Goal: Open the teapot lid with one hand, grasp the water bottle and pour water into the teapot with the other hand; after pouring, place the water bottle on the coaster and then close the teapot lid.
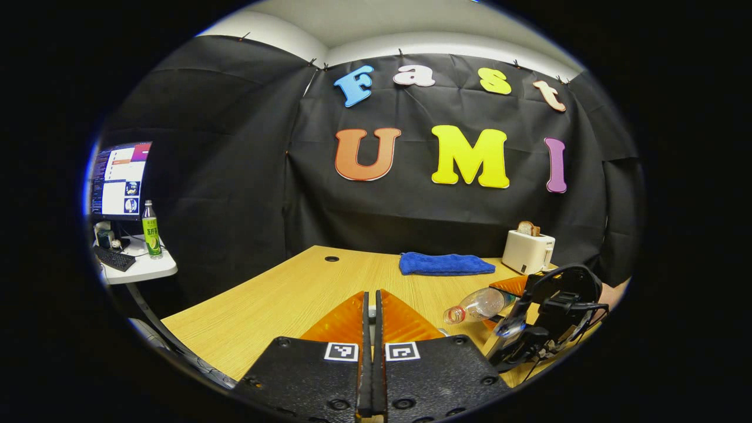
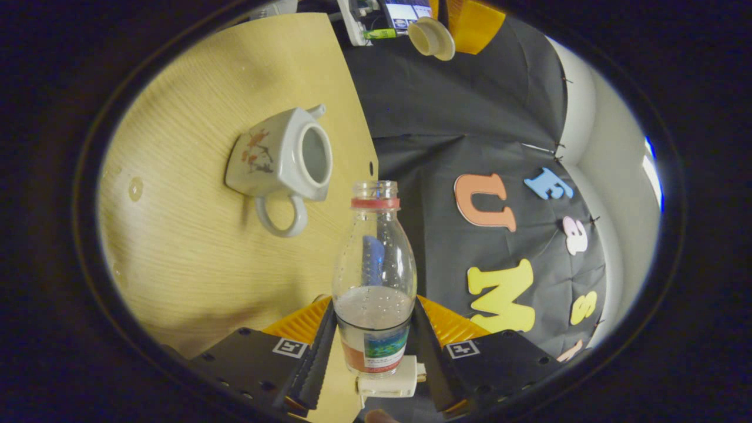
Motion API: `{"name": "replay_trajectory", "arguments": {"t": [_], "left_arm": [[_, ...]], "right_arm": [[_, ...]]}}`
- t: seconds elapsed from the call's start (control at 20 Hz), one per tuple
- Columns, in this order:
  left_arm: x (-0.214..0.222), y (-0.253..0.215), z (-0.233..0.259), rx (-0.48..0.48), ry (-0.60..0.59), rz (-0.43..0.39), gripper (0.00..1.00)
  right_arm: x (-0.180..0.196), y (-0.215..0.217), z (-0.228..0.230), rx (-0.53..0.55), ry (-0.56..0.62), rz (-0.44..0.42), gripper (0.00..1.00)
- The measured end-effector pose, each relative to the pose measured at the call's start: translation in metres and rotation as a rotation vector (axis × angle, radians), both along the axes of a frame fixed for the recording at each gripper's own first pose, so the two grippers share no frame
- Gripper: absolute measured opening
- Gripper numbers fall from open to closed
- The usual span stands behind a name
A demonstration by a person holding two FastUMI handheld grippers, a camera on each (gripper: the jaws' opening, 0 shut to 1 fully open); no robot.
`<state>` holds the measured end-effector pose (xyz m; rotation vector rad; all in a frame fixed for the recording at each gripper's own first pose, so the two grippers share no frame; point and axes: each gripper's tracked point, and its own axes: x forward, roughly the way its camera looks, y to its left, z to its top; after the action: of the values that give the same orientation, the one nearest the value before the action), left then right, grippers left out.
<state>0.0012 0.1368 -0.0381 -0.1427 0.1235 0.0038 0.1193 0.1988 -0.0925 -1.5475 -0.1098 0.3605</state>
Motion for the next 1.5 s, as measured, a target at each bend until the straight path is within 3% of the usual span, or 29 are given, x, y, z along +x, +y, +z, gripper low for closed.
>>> {"name": "replay_trajectory", "arguments": {"t": [0.7,1.5], "left_arm": [[-0.002,0.01,0.0,0.005,0.006,0.011,0.03],[-0.005,0.008,0.007,0.007,-0.007,-0.003,0.03]], "right_arm": [[-0.007,0.014,0.015,-0.204,-0.148,0.087,0.7],[-0.008,0.023,0.029,-0.294,-0.234,0.106,0.7]]}}
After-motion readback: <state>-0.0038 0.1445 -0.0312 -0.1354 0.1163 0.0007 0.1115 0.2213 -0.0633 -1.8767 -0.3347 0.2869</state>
